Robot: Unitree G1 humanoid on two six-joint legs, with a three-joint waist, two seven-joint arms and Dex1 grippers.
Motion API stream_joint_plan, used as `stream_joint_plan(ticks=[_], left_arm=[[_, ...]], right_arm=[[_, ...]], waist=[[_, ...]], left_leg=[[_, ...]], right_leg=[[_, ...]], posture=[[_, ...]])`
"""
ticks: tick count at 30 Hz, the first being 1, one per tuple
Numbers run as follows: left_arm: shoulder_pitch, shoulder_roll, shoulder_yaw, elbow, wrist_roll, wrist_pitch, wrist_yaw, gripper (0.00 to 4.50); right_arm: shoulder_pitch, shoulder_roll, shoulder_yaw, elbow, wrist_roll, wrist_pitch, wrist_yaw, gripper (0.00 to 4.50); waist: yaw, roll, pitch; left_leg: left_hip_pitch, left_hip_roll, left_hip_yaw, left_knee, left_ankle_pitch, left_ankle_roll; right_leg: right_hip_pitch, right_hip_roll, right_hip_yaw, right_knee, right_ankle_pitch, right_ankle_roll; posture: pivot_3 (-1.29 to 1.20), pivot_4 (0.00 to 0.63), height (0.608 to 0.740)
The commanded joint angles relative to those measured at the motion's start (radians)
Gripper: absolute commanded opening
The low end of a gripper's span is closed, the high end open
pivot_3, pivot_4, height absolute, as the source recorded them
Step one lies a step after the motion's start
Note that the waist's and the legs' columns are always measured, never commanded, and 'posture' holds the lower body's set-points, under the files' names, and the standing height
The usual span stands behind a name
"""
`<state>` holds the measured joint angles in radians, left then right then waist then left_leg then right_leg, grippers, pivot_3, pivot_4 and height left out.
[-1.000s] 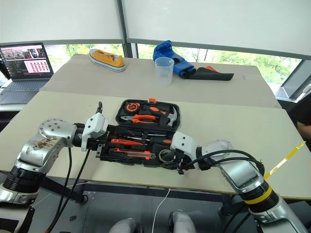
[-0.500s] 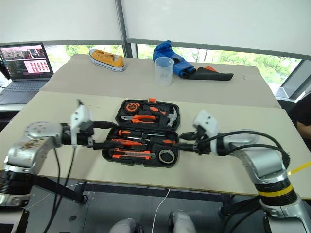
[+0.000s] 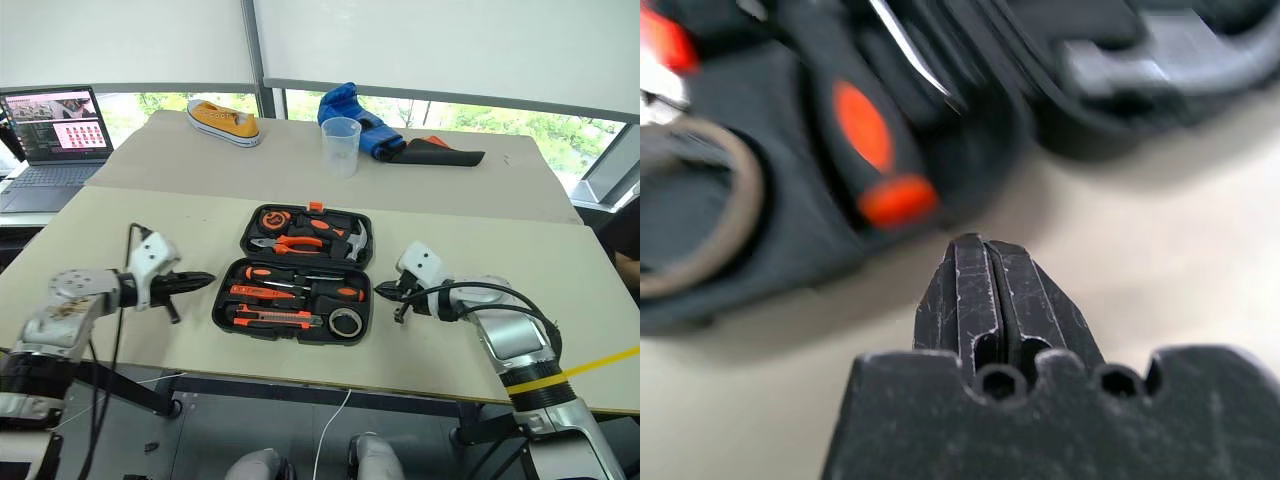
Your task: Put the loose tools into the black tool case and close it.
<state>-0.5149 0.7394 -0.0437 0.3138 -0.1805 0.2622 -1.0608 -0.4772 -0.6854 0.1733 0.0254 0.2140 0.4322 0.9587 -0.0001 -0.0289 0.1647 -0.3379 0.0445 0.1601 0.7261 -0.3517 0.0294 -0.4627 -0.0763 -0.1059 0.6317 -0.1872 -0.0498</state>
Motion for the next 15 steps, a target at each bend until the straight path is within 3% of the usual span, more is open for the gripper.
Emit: stream_joint_plan(ticks=[1, 5, 15], left_arm=[[-0.05, -0.038, -0.034, -0.05, -0.033, -0.018, -0.076, 0.02], [-0.048, -0.069, -0.076, -0.1, -0.044, 0.02, -0.133, 0.02], [0.054, -0.017, -0.114, -0.201, -0.027, 0.013, -0.228, 0.02]], right_arm=[[0.035, -0.009, -0.024, -0.099, 0.048, -0.041, 0.064, 0.0], [0.087, -0.031, -0.045, -0.143, 0.043, -0.034, 0.073, 0.0], [0.289, -0.09, -0.144, -0.358, 0.091, 0.054, 0.065, 0.0]], waist=[[0.001, 0.0, 0.0], [0.01, 0.0, 0.0], [0.011, 0.0, 0.0]], left_leg=[[0.0, 0.0, 0.001, 0.0, 0.0, 0.0], [-0.002, 0.0, 0.002, 0.0, 0.0, 0.0], [-0.003, 0.001, 0.002, 0.0, 0.0, 0.0]], right_leg=[[0.0, 0.0, 0.0, 0.0, 0.0, 0.0], [-0.001, -0.001, -0.002, 0.0, 0.0, 0.0], [-0.001, -0.001, -0.003, -0.001, -0.002, 0.003]], posture=[[0.0, 0.15, 0.724], [0.0, 0.15, 0.724], [0.0, 0.15, 0.724]])
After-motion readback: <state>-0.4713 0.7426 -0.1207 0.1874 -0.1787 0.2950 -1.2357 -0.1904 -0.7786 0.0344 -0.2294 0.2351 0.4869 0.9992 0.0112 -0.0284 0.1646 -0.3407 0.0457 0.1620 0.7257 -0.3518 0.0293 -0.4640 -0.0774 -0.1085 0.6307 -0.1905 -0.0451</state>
